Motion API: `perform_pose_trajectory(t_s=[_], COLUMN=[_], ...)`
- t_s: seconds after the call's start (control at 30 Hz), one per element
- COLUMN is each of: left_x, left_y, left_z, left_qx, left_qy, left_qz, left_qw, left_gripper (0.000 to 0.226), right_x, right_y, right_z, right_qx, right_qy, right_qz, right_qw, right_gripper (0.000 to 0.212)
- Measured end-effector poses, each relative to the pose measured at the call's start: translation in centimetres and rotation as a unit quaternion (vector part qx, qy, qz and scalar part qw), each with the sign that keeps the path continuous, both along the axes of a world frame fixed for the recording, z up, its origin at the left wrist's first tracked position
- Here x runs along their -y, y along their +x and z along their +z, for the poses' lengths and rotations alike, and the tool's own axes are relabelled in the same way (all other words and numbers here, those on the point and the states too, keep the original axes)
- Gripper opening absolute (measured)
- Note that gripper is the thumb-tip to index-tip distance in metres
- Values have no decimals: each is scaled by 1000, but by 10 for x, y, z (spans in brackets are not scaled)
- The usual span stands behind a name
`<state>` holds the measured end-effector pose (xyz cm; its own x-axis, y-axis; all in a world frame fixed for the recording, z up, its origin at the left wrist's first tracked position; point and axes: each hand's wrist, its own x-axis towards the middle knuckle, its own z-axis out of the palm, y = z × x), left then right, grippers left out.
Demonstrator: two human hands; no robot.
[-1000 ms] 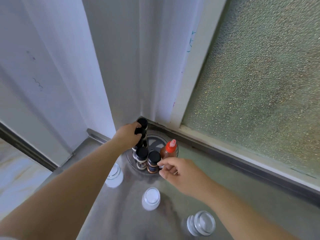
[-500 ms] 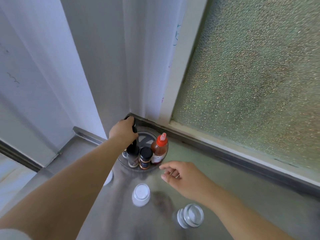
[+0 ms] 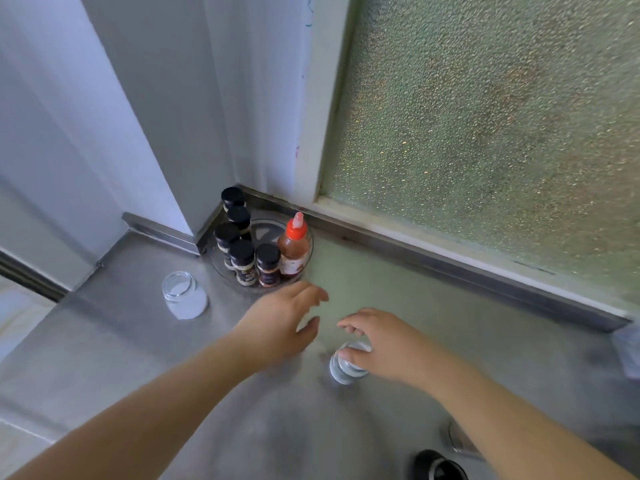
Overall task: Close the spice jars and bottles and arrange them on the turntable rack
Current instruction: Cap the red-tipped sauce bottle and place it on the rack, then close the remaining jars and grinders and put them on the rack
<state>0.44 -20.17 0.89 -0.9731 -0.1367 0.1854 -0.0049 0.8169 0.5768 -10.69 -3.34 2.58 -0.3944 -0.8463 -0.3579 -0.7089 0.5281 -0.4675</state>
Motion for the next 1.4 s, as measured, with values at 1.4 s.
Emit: perform_pose_trajectory(t_s=[1.4], left_x=[-154], left_y=[17], left_z=[15], left_qx=[115], left_qy=[522], left_qz=[76], left_qw=[842], left_gripper=[58], right_x=[-194], right_y=[84], right_z=[-67], right_qx=[33], right_qy=[-57], right_qz=[-154], right_qw=[986], right_gripper=[58])
